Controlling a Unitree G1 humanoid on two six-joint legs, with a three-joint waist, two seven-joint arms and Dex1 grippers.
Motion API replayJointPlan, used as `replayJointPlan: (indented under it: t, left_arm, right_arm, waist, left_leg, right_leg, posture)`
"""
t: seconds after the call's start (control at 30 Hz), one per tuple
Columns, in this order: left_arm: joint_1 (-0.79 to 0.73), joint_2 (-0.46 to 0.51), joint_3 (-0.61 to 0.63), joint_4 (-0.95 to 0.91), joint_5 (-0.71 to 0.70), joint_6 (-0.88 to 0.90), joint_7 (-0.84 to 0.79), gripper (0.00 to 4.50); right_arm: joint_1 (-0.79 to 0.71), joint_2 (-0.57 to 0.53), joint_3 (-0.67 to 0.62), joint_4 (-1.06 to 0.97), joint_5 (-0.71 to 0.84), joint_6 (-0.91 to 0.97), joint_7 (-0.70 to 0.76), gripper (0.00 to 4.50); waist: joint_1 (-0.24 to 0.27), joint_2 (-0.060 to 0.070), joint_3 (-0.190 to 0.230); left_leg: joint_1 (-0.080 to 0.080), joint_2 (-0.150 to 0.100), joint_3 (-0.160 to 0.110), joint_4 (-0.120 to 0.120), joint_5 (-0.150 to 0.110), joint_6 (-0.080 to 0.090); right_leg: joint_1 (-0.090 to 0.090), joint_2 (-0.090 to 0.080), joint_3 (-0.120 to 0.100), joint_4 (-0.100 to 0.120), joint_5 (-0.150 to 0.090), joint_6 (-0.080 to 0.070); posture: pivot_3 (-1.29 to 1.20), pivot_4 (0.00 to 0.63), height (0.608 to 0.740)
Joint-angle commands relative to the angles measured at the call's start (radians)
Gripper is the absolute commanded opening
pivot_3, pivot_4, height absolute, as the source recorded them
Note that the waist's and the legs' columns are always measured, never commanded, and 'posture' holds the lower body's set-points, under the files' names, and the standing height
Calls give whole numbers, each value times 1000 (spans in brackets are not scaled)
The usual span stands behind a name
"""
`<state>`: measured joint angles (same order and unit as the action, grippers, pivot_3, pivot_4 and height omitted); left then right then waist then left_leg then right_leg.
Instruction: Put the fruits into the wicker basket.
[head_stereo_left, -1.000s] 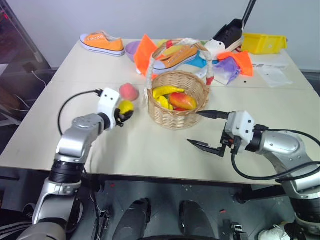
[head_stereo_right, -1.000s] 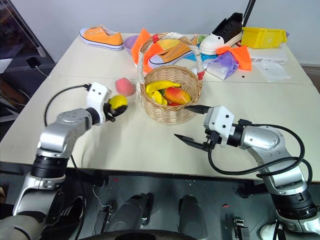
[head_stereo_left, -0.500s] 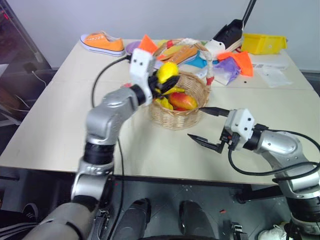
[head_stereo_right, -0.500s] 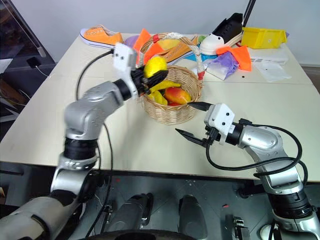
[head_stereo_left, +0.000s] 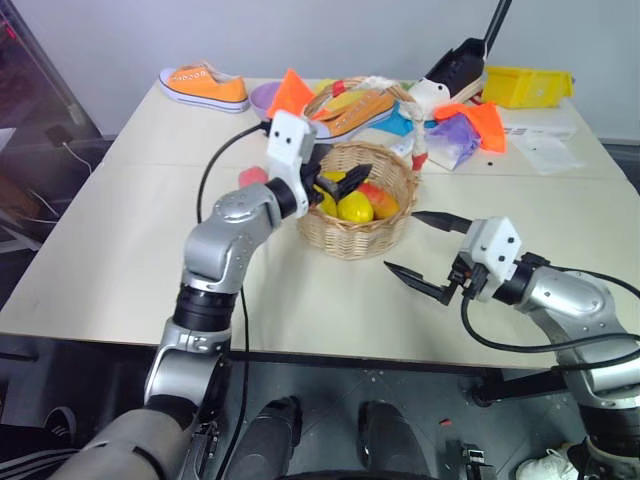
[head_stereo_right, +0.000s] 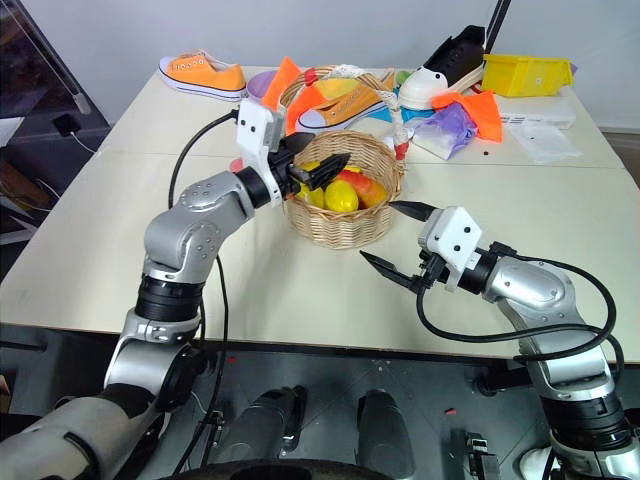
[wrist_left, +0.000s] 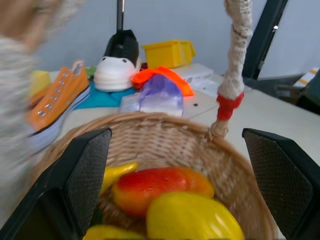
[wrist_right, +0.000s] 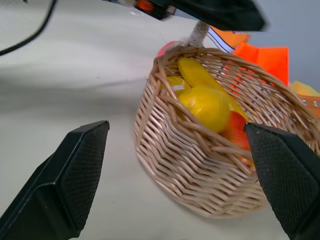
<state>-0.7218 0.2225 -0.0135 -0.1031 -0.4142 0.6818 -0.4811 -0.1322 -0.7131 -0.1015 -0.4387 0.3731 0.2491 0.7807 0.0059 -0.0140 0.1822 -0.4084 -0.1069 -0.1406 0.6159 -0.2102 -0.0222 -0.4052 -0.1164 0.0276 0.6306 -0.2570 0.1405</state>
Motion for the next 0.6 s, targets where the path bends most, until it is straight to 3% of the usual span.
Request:
replayJointPlan:
  t: [0.03, 0.17, 0.27, 0.43, 0.6]
  left_arm:
    - [110, 126, -16, -163, -1, -6, -95, 4455]
    - [249, 230, 39, -234, 2, -10, -96, 4455]
    - [293, 293, 145, -179, -1, -43, -89, 4455]
    - [283, 298, 265, -70, 21, -105, -2, 4455]
    - [359, 288, 291, -90, 35, -108, 52, 4455]
  right_arm:
    - [-21, 11, -19, -35, 22, -3, -6, 4500]
    - [-41, 38, 16, -30, 19, -2, -7, 4500]
    - [-62, 66, 33, -8, 14, -2, -13, 4500]
    - [-92, 59, 45, 28, 9, -11, 23, 4500]
    - [-119, 65, 50, 57, 5, -20, 43, 4500]
  waist:
    - [-2, 0, 0]
    - [-4, 1, 0]
    - [1, 1, 0]
    - [9, 1, 0]
    - [3, 1, -1]
  left_leg:
    - [0, 0, 0, 0, 0, 0]
    - [1, 0, 0, -1, 0, 0]
    - [1, 0, 0, 0, 0, 0]
    - [0, 0, 0, 0, 0, 0]
    - [0, 0, 0, -1, 0, 0]
  right_leg:
    - [0, 0, 0, 0, 0, 0]
    - [0, 0, 1, 0, 0, 0]
    - [0, 0, 1, 0, 0, -1]
    - [1, -1, 1, -1, 0, -1]
    - [0, -1, 1, -1, 0, -1]
  posture:
    - [0, 150, 740]
    - [0, 150, 740]
    - [0, 150, 740]
    - [0, 150, 740]
    - [0, 150, 740]
